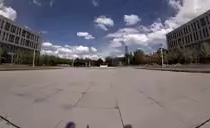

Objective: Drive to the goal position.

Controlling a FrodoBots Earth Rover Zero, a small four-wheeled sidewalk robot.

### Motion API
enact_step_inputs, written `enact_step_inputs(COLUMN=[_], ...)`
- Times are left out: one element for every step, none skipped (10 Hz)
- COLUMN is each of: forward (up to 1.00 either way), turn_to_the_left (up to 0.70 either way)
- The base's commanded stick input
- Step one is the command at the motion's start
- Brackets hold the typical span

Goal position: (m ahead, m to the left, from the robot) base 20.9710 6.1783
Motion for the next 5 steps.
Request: enact_step_inputs(forward=[0.70,0.70,0.70,0.70,0.70], turn_to_the_left=[0.00,0.00,0.00,0.00,0.00])
